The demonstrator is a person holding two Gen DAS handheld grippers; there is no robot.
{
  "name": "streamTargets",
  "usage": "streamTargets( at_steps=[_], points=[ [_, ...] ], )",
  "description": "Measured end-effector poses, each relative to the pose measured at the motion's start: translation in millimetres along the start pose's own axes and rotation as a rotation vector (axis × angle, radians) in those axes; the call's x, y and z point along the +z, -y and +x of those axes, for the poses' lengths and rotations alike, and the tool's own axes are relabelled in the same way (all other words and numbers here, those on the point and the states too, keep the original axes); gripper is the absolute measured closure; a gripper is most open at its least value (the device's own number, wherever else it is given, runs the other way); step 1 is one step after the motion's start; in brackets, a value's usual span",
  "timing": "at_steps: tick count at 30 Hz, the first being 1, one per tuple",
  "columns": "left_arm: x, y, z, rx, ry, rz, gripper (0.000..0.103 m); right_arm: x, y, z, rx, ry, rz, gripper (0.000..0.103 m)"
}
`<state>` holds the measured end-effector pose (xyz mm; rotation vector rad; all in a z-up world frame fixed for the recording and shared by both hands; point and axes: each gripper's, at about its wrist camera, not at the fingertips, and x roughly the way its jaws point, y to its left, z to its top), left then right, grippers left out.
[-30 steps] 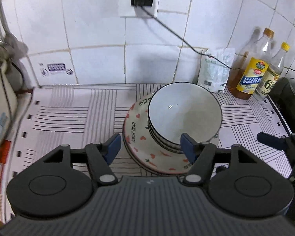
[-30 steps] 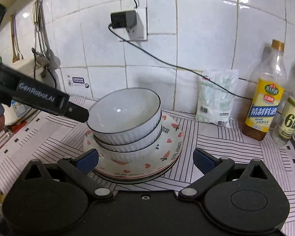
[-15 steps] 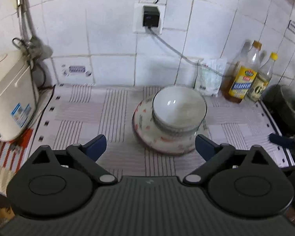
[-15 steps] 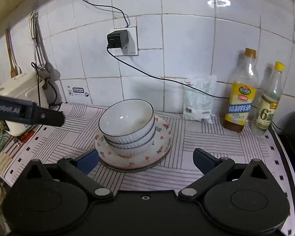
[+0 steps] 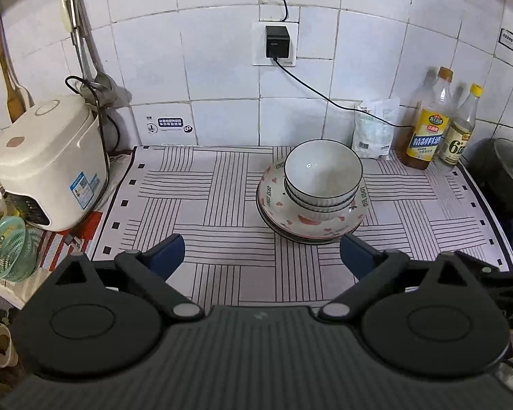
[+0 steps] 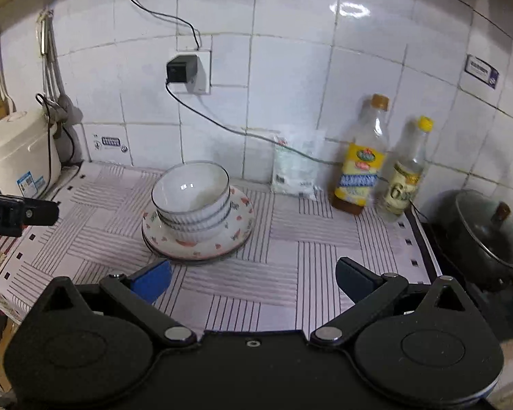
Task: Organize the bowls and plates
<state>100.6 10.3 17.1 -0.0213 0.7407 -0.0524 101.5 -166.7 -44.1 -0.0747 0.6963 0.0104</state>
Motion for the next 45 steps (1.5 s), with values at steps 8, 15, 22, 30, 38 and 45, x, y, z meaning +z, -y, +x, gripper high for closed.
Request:
streamTargets(
  at_steps=[8,15,22,30,38,45],
  points=[
    [-9,7,-17,0.056,-0.041,0.003,0.003,-3,-7,-19,-0.046,-0.040,0.000,0.000],
    [-20,9,-28,0.080,-0.020,0.010,0.003,-10,-9,-28,-0.031,-0.046,0.018,0.000],
    [-27,11,-28,0.132,0.016,0.011,0.003,-15,-12,-29,-0.053,-0.028,0.021,0.000],
    [-35,18,-25,0.134,0.026,0.034,0.003,-20,-6,-25,-0.058,-0.023,0.058,0.000],
    [-36,25,-35,0.132,0.069,0.042,0.003,-25,-4,-25,-0.071,-0.037,0.065,0.000],
    [-39,26,-35,0.123,0.062,0.054,0.003,-26,-1,-27,-0.074,-0.034,0.069,0.000]
  ],
)
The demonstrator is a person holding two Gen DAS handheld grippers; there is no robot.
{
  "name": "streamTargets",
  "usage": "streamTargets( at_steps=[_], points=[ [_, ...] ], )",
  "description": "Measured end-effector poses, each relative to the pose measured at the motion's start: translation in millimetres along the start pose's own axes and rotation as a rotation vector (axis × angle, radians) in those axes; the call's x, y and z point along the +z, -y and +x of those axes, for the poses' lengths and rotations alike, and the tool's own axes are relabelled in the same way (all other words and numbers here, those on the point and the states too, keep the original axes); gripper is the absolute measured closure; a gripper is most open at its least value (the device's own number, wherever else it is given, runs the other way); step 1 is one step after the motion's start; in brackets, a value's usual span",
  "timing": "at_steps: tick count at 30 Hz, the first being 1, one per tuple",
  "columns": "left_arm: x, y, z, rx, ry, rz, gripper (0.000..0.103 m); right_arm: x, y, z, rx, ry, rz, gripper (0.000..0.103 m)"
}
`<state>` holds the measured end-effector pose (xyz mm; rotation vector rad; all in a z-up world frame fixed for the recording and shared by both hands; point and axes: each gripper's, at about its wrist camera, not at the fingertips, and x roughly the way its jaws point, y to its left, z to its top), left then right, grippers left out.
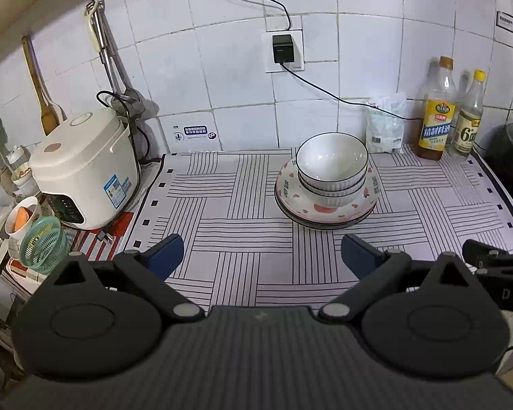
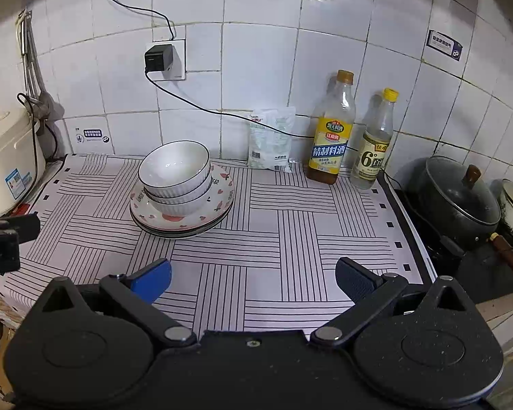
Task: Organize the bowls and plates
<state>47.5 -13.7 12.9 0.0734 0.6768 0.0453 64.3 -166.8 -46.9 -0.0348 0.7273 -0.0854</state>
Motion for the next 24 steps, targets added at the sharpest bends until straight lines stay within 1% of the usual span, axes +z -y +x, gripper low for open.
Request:
streamTargets(
  at_steps=[4,18,24],
  points=[
    [0.9,-1.8,2.2,-0.004,-0.008,-0.005,0.003,-1.3,-1.1,-1.2,-0.006,0.003,-0.006,0.000],
    [2.6,-5.2,1.4,0.000,0.003,-0.030,0.003,-2.4,-4.1,-0.2,-0.012,0.002,-0.015,0.000],
    [3.9,-4.4,0.1,-0.014,0.000,-0.013,0.003,-1.6,-2.6,1.8,-0.009,0.001,-0.017,0.000]
  ],
)
